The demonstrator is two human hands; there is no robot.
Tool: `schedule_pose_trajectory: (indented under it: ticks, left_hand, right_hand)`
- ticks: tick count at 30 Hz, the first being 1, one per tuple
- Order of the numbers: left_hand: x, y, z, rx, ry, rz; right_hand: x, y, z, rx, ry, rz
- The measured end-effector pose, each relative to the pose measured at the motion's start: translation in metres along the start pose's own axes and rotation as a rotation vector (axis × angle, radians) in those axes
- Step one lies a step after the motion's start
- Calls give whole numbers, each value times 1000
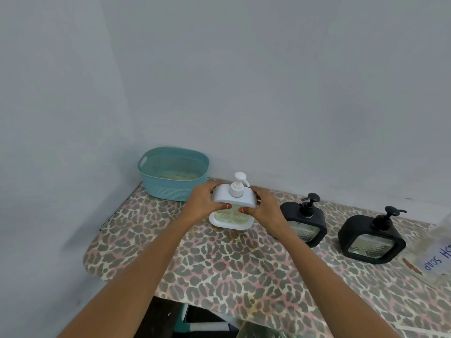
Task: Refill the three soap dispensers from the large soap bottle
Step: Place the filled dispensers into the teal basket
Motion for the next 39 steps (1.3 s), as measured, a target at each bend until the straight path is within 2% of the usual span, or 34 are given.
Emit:
schedule_pose_trajectory:
  ticks: [12,21,34,39]
  left_hand:
    - [-9,24,96,-7,194,-35]
    - [-38,13,146,-38,313,-7]
    - [-58,-66,131,-55,468,252]
    - [-63,-86,121,-101,506,287]
  right_hand:
    - [-52,-94,12,136,-89,244]
    - [-127,-137,-10,160,-206,320]
    - [-204,-124,-103,303,-325,436]
    - [-217,-112,-131,304,-339,445]
Point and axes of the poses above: each hand's wrist, its own x-axis away from the middle knuckle, its own z-axis out of the back of the hand, y = z × x, the point moved 1 cm from there along -x, towards the middle knuckle
